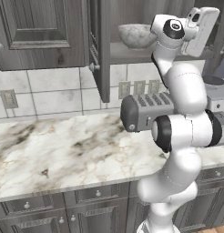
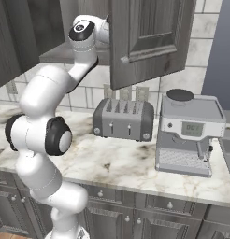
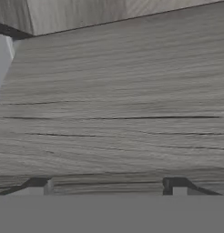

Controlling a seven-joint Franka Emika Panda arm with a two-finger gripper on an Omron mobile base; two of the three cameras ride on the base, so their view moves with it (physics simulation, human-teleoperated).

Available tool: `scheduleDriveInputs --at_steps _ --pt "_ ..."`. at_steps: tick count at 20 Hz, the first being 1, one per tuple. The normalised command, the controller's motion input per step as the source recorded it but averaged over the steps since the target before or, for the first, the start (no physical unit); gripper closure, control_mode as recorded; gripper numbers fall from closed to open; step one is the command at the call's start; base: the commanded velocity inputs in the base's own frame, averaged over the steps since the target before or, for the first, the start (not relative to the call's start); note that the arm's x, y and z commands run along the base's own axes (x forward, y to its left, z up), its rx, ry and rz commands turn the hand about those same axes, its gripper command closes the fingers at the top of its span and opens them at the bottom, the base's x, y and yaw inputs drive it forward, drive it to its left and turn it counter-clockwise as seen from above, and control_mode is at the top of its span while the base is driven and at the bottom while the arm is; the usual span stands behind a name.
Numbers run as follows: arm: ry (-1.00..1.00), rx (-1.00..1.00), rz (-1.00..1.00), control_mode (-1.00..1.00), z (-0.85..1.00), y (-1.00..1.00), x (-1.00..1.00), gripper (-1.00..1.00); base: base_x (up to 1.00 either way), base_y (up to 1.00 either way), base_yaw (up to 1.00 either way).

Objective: Move the bowls from the cabinet to the plates on the dining table.

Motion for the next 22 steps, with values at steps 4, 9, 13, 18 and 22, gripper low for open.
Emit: scheduleDriveInputs --at_steps 4,9,13,18,22 --pt "0.00 0.00 -0.12 -1.00 0.00 -0.79 -0.71 -1.00 0.00 0.00 0.00" --pt "0.00 0.00 -0.09 -1.00 0.00 -0.84 -0.72 -1.00 0.00 0.00 0.00" --pt "0.00 0.00 -0.04 -1.00 -0.01 -0.59 -0.57 -1.00 0.00 0.00 0.00" --pt "0.00 0.00 0.00 -1.00 0.00 0.11 0.03 -1.00 0.00 0.00 0.00" --pt "0.00 0.08 0.00 -1.00 0.00 0.02 -0.47 -1.00 0.00 0.00 0.00"
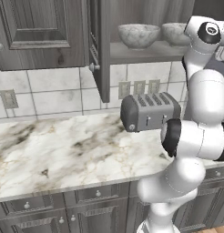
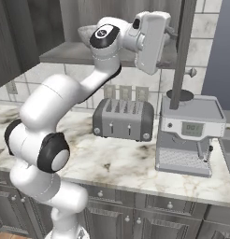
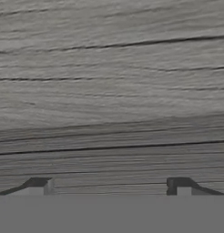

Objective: Move the bowls from the cabinet to the plates on the dining table.

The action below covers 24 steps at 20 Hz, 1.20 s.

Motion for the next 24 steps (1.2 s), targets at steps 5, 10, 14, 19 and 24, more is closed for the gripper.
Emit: scheduleDriveInputs --at_steps 5,10,14,19,24 --pt "-0.03 0.14 0.00 -1.00 0.07 0.08 -1.00 -1.00 0.00 0.00 0.00" --pt "0.00 0.03 0.07 -1.00 0.09 0.55 -0.67 -1.00 0.00 0.00 0.00" --pt "0.00 0.00 0.06 -1.00 0.11 0.82 -0.45 -1.00 0.00 0.00 0.00" --pt "-0.06 0.08 0.08 -1.00 0.04 0.67 -0.63 -1.00 0.00 0.00 0.00" --pt "-0.14 0.20 0.12 -1.00 0.00 0.51 -0.78 -1.00 0.00 0.00 0.00"
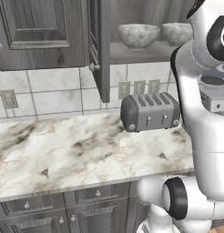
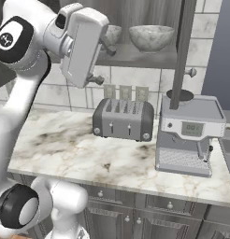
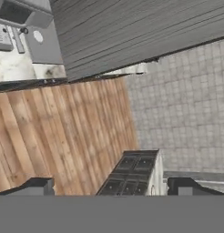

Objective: Move the bowls from the cabinet to the plates on the dining table.

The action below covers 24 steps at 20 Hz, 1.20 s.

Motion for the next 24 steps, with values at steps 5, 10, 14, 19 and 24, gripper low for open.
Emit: scheduleDriveInputs --at_steps 5,10,14,19,24 --pt "-0.11 0.18 0.15 -1.00 0.00 0.53 -0.65 -1.00 0.00 0.00 0.00" --pt "-0.05 0.14 0.20 -1.00 0.00 0.52 -0.41 -1.00 0.00 0.00 0.00" --pt "-0.12 0.18 0.19 -1.00 -0.06 0.48 0.04 -1.00 0.00 0.00 0.00" --pt "-0.15 0.18 0.10 -1.00 -0.29 0.36 0.68 -1.00 0.00 0.00 0.00" --pt "-0.28 0.28 0.01 -1.00 -0.14 0.16 0.62 -1.00 0.00 0.00 0.00"
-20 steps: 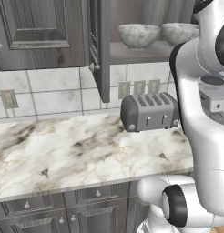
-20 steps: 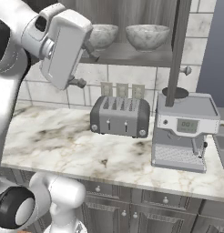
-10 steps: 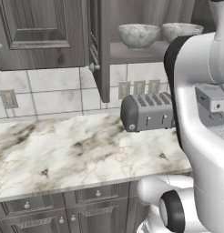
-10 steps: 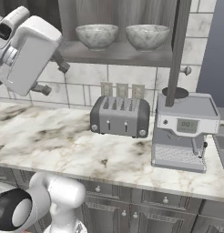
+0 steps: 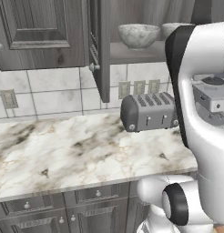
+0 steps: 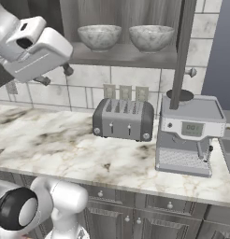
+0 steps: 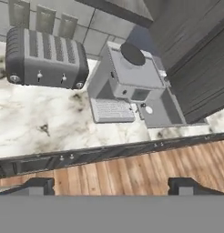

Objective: Move the bowls from the cabinet to the plates on the dining table.

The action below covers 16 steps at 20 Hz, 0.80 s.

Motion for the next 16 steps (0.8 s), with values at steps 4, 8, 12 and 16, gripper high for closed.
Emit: scheduleDriveInputs --at_steps 4,8,12,16 --pt "-0.34 0.32 0.00 -1.00 -0.24 0.00 0.41 -1.00 0.00 0.00 0.00" --pt "-0.29 0.27 0.00 -1.00 -0.31 0.00 0.30 -1.00 0.00 0.00 0.00" --pt "-0.17 0.12 0.00 -1.00 -0.38 0.00 0.23 -1.00 0.00 0.00 0.00" --pt "-0.17 0.08 0.00 -1.00 -0.14 0.00 0.16 -1.00 0.00 0.00 0.00"
